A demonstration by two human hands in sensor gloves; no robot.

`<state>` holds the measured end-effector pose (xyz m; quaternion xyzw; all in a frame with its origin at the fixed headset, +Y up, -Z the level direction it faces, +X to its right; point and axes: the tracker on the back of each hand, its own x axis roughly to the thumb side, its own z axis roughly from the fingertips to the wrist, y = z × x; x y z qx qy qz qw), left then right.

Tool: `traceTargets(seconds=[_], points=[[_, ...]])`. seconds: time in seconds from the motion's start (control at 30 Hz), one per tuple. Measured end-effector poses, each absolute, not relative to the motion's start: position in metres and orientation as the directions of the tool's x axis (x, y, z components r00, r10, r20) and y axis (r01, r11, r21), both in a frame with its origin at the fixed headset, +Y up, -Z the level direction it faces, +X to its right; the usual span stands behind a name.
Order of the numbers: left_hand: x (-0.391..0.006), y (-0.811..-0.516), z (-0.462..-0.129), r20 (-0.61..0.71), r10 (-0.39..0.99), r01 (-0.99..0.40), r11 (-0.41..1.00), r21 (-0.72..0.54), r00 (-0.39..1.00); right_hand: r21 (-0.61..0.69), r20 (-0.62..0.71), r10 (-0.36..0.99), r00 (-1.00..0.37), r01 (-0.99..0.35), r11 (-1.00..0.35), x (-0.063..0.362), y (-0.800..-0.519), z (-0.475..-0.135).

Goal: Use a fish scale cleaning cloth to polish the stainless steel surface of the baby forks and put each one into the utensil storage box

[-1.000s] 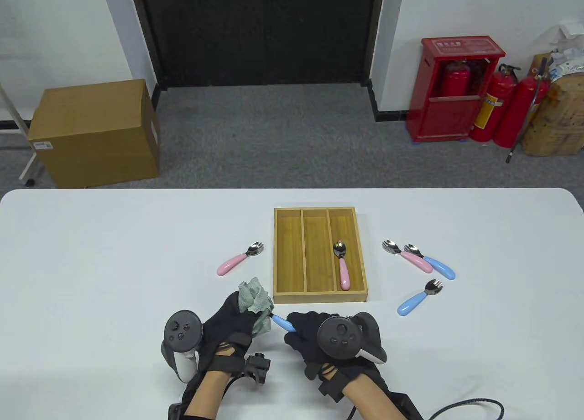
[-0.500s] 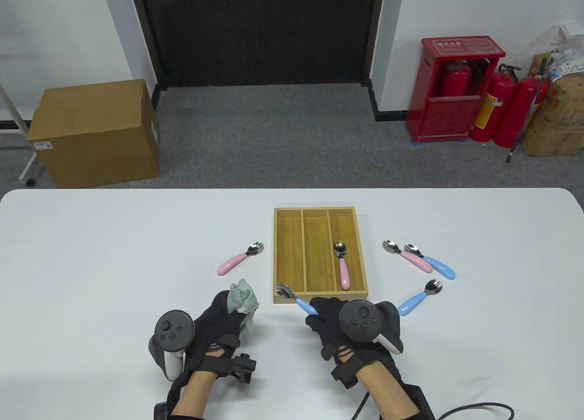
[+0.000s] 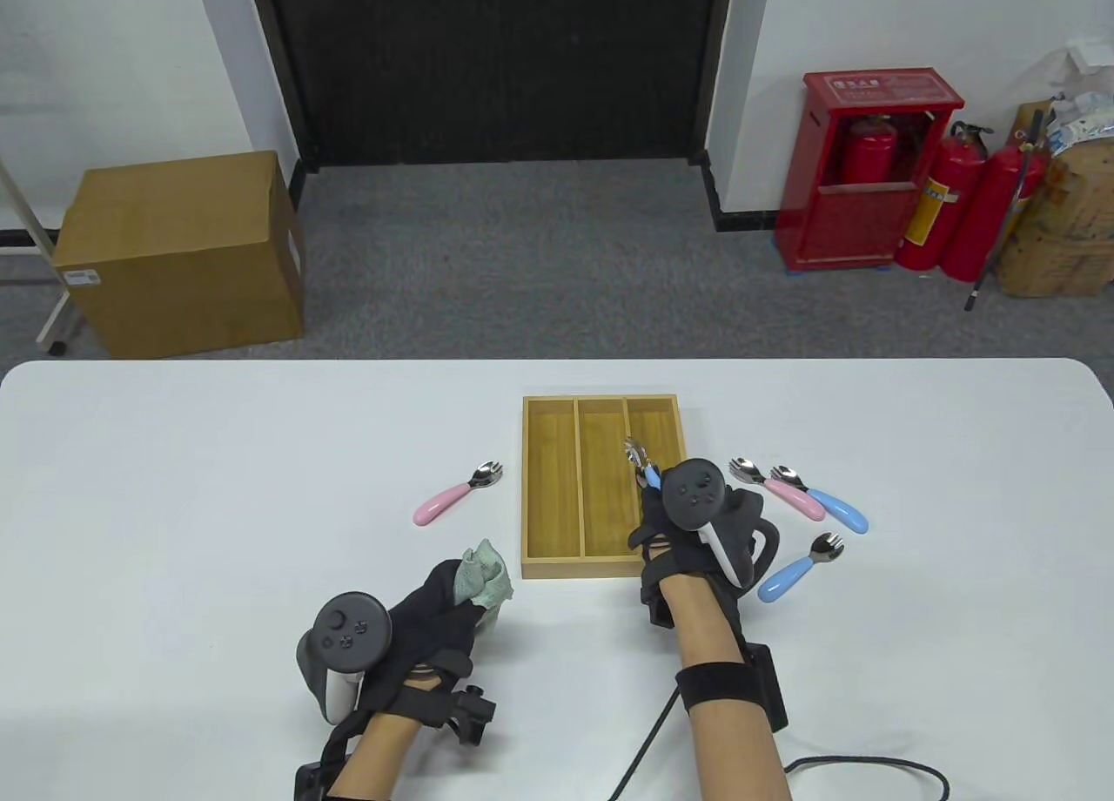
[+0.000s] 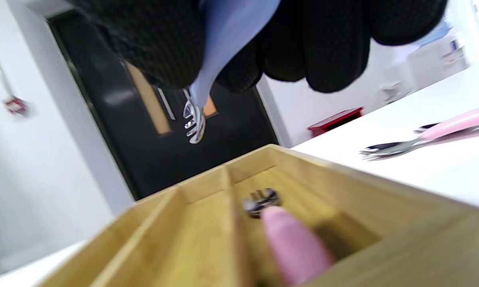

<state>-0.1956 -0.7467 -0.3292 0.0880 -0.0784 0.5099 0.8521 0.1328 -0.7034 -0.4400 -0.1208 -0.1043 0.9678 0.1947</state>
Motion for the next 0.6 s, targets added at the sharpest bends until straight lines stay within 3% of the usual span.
traceTargets(seconds=[0.17, 0.6], points=[[-0.193, -0.746, -0.330, 0.228, 0.856, -0.884, 0.464, 0.052, 0.463, -0.195, -0.288, 0.316, -0.904, -0.267, -0.944, 0.140, -0.716, -0.459], [-0.201, -0.750, -0.334, 0.198, 0.869, -0.890, 0.452, 0.054, 0.453, -0.078, -0.355, 0.283, -0.891, -0.273, -0.959, 0.144, -0.738, -0.492]])
